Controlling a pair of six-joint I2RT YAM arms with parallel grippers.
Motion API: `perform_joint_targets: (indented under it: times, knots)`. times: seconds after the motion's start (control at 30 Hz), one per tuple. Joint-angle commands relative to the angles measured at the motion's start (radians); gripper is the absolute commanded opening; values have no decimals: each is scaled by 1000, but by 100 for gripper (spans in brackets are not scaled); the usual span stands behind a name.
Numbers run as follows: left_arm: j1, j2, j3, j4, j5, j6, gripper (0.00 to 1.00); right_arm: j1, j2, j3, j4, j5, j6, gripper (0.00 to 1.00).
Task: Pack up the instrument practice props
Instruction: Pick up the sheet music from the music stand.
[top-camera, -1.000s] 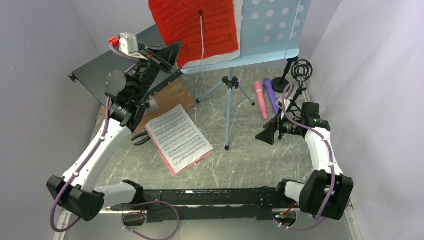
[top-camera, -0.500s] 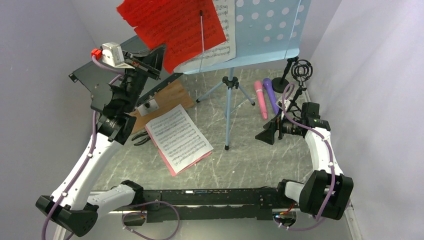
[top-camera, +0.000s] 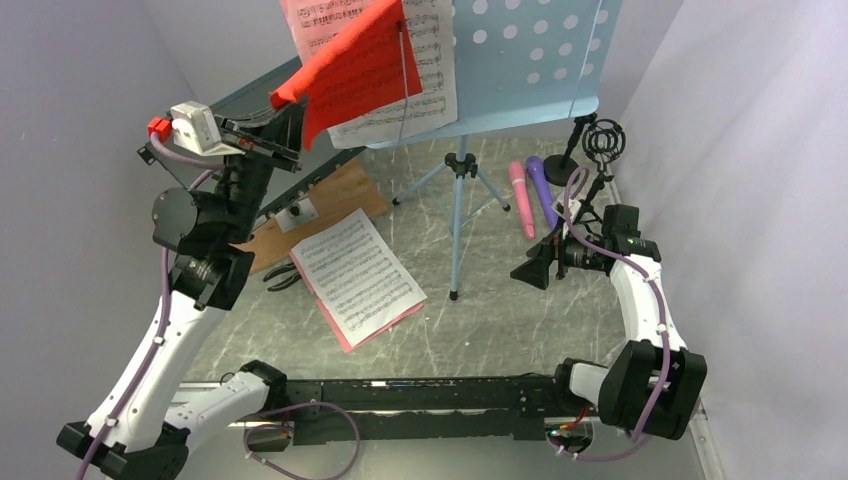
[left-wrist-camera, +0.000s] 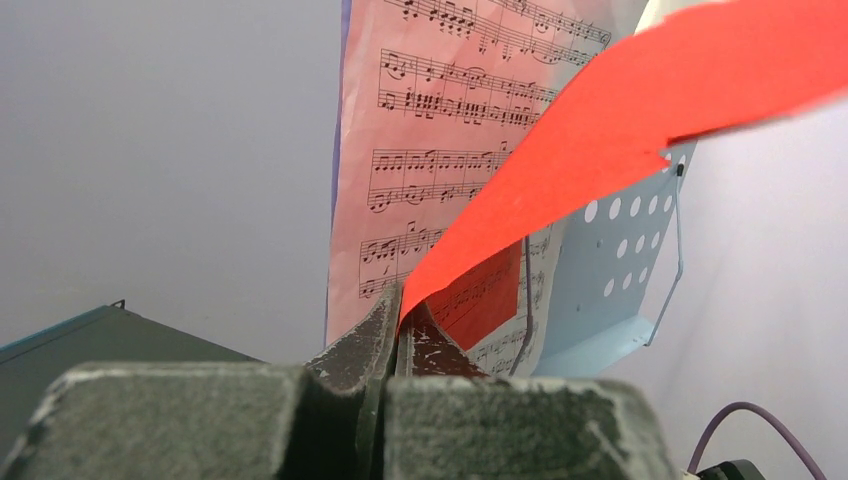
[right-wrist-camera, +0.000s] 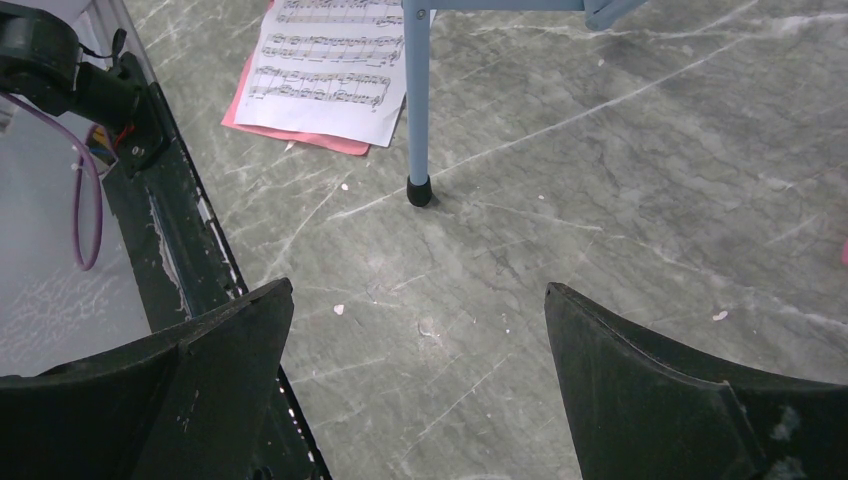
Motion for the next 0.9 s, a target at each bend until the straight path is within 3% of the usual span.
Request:
perform_joint_targets:
  times: [0.0, 0.63, 0.87]
  knots:
    - [4, -34, -11, -9, -11, 20, 0, -1, 0, 13, 12, -12, -20, 100]
    - [4, -154, -21, -145, -7, 34, 0, 6, 6, 15, 8, -7, -25, 100]
    - [4, -214, -6, -365, 70, 17, 0, 8, 9, 17, -4, -6, -38, 100]
